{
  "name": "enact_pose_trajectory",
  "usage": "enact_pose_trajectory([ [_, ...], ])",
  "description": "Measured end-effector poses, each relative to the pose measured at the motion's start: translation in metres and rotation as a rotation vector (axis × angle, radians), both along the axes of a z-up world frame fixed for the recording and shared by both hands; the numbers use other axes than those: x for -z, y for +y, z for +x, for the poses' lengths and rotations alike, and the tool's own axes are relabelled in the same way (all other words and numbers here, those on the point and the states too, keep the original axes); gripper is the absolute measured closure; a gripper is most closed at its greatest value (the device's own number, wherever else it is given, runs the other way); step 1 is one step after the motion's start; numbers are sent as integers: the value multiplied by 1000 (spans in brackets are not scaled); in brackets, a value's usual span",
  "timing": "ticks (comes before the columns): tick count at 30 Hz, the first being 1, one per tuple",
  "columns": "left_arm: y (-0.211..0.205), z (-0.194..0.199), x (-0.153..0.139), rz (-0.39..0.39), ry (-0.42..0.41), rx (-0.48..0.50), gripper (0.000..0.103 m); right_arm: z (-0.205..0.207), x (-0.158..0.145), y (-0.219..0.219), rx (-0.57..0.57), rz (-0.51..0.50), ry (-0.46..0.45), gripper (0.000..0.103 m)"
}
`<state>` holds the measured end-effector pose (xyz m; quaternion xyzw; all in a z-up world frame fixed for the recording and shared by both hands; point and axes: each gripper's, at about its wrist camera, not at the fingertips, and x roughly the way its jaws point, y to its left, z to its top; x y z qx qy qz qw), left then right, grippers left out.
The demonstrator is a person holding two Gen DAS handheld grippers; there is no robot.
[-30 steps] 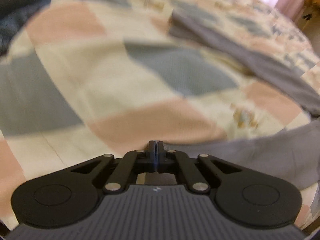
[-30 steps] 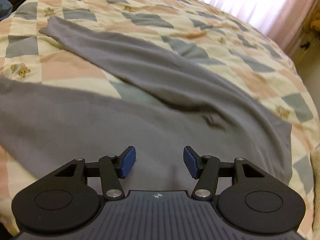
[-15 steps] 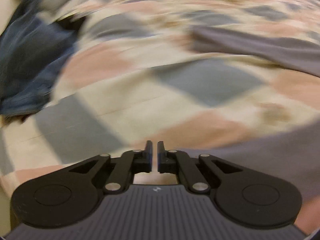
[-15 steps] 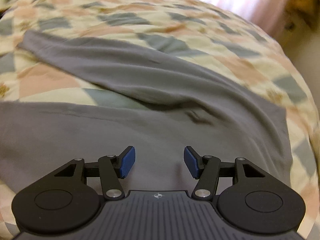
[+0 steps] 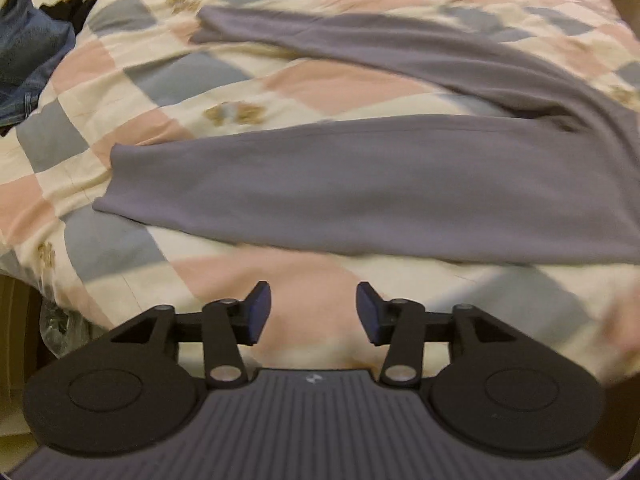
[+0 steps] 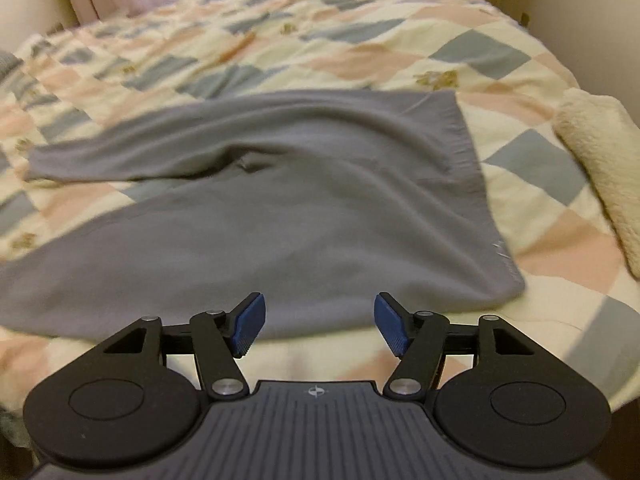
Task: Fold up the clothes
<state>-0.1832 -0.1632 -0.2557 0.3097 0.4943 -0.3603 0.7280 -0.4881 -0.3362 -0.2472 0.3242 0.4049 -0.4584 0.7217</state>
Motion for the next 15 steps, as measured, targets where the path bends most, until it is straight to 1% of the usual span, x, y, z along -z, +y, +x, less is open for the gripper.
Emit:
enact_pose_trajectory([
  [3, 4, -43, -37, -54, 8, 3, 53, -24, -35, 17, -14, -7, -34, 34],
  [6, 7, -72, -68, -88, -8, 4, 51, -42, -66, 33, -36, -14, -54, 31],
  [9, 12, -90, -92, -105, -36, -7, 47, -54, -88, 47, -57, -21, -60, 31],
  [12, 18, -97, -107, -119, -53, -5, 43, -61, -106, 60, -72, -30, -63, 30],
  [15, 26, -108, -121, -135, -66, 2, 42, -65, -118, 70, -78, -32, -68, 30],
])
